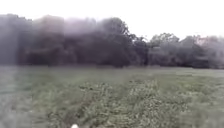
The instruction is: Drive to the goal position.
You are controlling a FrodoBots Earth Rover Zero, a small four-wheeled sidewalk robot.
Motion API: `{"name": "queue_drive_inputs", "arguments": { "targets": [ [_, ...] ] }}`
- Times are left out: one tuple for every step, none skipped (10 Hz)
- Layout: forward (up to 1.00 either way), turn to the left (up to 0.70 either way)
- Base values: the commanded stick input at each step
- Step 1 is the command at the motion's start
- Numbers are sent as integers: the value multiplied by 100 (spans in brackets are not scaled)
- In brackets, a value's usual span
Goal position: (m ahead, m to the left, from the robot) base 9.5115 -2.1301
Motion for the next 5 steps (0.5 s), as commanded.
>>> {"name": "queue_drive_inputs", "arguments": {
  "targets": [
    [70, 0],
    [70, 0],
    [70, 0],
    [70, 0],
    [70, 0]
  ]
}}
